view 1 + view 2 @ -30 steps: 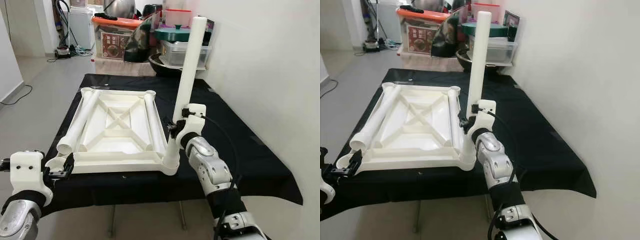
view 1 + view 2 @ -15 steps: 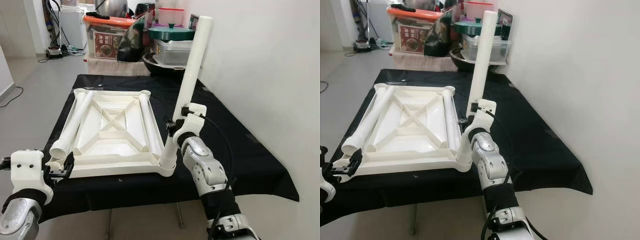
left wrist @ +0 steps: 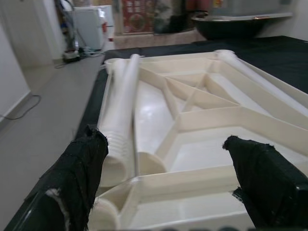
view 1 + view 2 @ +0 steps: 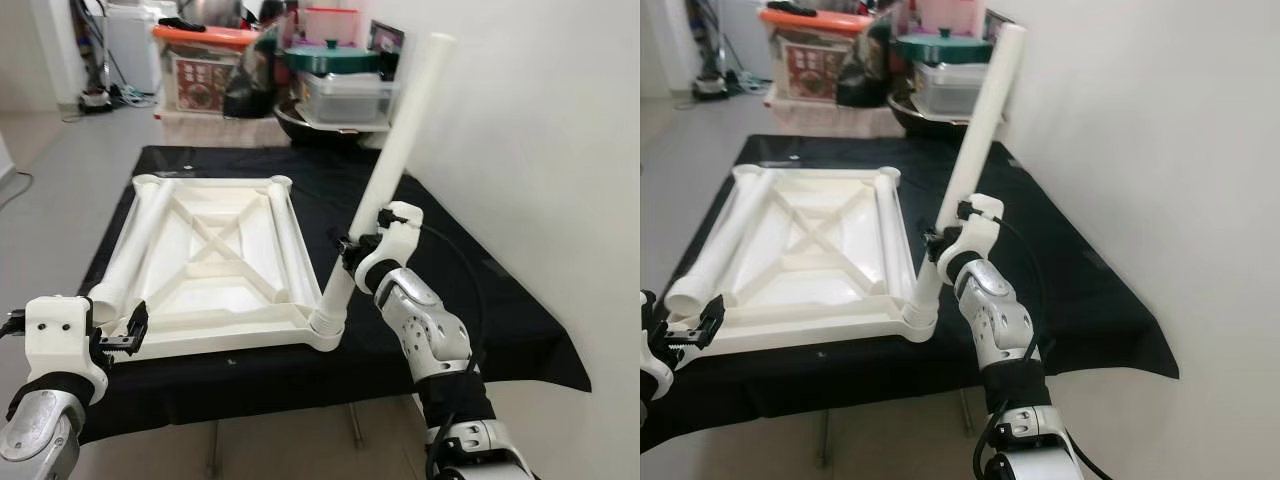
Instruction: Building children table
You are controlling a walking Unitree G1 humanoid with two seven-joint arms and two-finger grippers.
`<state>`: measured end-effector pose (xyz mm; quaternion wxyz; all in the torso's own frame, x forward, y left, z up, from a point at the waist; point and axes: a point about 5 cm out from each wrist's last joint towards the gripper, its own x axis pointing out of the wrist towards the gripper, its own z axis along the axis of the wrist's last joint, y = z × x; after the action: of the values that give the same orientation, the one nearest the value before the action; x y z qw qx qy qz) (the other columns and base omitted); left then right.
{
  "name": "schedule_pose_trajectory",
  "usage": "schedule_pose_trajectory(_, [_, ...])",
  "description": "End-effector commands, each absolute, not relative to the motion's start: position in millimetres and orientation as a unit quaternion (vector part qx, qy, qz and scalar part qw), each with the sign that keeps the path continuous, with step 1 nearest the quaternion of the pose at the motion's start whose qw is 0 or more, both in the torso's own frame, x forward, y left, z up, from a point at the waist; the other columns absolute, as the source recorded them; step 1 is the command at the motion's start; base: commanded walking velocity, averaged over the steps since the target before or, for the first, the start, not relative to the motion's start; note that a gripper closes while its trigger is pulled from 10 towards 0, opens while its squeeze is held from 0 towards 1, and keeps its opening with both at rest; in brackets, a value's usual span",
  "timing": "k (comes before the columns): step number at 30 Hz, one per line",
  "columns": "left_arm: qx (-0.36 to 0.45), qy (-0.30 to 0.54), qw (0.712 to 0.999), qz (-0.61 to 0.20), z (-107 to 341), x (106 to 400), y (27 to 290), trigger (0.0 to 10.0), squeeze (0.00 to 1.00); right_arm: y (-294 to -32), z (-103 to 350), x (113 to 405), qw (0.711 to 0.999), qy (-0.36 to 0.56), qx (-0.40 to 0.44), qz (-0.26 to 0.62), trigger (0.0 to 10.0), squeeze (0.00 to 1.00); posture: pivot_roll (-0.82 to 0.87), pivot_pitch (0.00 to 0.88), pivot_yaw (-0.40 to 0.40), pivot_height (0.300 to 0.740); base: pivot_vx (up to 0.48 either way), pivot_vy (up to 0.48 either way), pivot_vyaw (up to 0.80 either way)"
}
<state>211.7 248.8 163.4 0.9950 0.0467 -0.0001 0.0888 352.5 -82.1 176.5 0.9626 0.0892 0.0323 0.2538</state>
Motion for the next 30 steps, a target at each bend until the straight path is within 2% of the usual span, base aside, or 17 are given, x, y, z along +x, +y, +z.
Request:
schedule_pose_trajectory(1, [0.051,0.002,0.995,0.083,163,214,247,10.0,0.00,-79,157,346,0.944,0.067,0.023,0.321,10.0,0.00,0.11,0.000,-0.084,0.740,0.000,0.000,0.00])
schedule_pose_trajectory(8, [0.049,0.001,0.995,0.083,162,216,246,10.0,0.00,-74,167,350,0.909,0.042,-0.075,0.408,10.0,0.00,0.12,0.000,-0.100,0.740,0.000,0.000,0.00])
schedule_pose_trajectory(10, [0.049,0.001,0.995,0.083,162,216,246,10.0,0.00,-74,167,350,0.909,0.042,-0.075,0.408,10.0,0.00,0.12,0.000,-0.100,0.740,0.000,0.000,0.00])
schedule_pose_trajectory(16, [0.044,0.001,0.995,0.090,161,215,247,10.0,0.00,-68,175,355,0.877,0.036,-0.116,0.465,10.0,0.00,0.13,0.000,-0.120,0.740,0.000,0.000,0.00])
schedule_pose_trajectory(18, [0.042,0.002,0.995,0.094,159,213,248,10.0,0.00,-65,177,353,0.857,0.033,-0.120,0.499,10.0,0.00,0.14,0.000,-0.136,0.740,0.000,0.000,0.00])
schedule_pose_trajectory(21, [0.041,0.002,0.995,0.096,159,212,248,10.0,0.00,-64,177,353,0.852,0.032,-0.121,0.509,10.0,0.00,0.14,0.000,-0.136,0.740,0.000,0.000,0.00])
schedule_pose_trajectory(23, [0.039,0.003,0.994,0.098,159,211,248,10.0,0.00,-64,175,353,0.857,0.034,-0.102,0.504,10.0,0.00,0.14,0.000,-0.142,0.740,0.000,0.000,0.00])
schedule_pose_trajectory(26, [0.033,0.004,0.994,0.102,157,208,247,10.0,0.00,-65,161,354,0.899,0.055,-0.037,0.434,10.0,0.00,0.14,0.000,-0.145,0.740,0.000,0.000,0.00])
schedule_pose_trajectory(30, [0.030,0.007,0.994,0.105,156,206,246,10.0,0.00,-59,139,343,0.910,0.086,0.011,0.405,10.0,0.00,0.15,0.000,-0.136,0.740,0.000,0.000,0.00])
